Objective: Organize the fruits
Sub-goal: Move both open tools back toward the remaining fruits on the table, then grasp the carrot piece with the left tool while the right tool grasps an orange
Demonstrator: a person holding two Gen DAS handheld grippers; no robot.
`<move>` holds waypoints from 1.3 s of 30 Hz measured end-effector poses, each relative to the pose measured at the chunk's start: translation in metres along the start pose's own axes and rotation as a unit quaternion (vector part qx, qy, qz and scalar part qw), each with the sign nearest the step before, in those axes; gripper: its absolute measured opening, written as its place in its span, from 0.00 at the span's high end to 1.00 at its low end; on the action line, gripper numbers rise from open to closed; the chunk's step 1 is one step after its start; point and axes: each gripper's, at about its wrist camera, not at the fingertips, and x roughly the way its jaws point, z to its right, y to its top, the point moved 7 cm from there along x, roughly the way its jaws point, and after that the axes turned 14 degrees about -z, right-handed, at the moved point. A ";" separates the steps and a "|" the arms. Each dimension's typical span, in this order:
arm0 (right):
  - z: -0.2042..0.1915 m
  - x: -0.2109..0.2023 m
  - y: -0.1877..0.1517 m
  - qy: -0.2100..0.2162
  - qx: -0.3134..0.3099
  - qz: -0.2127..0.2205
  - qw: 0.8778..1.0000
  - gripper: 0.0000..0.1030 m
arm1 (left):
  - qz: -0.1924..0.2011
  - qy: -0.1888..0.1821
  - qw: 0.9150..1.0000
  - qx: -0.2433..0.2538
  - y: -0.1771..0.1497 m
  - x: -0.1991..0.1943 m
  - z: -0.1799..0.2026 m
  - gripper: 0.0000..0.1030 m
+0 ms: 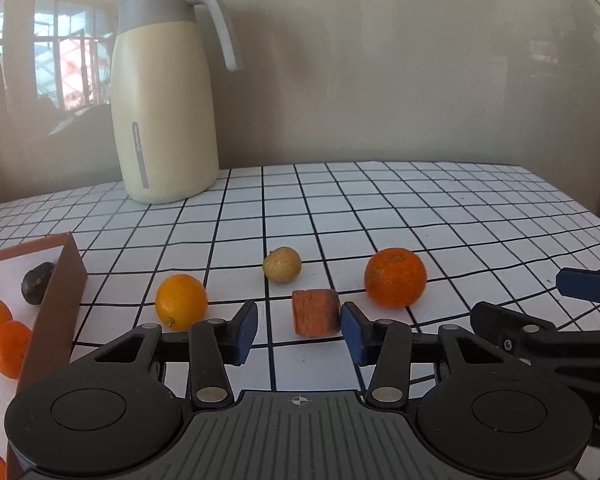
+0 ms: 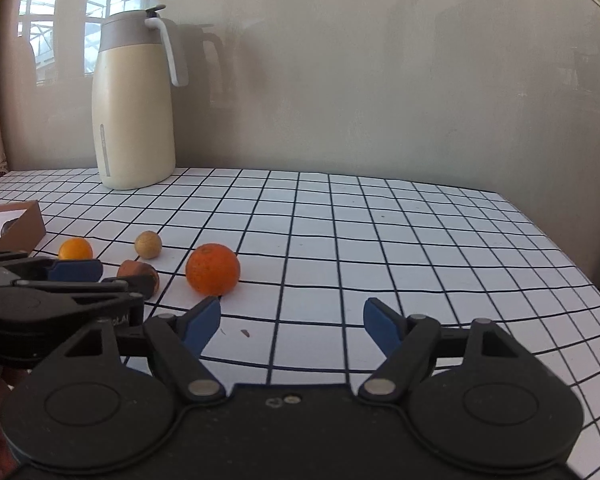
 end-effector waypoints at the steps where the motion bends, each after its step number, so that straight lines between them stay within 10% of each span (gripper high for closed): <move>1: -0.002 0.002 0.003 0.003 0.000 0.000 1.000 0.31 | 0.000 0.005 1.000 0.002 0.001 0.002 -0.002 0.56; 39: -0.050 0.055 0.033 0.088 -0.051 -0.032 0.994 0.62 | -0.024 -0.006 0.999 -0.037 0.015 0.027 -0.035 0.63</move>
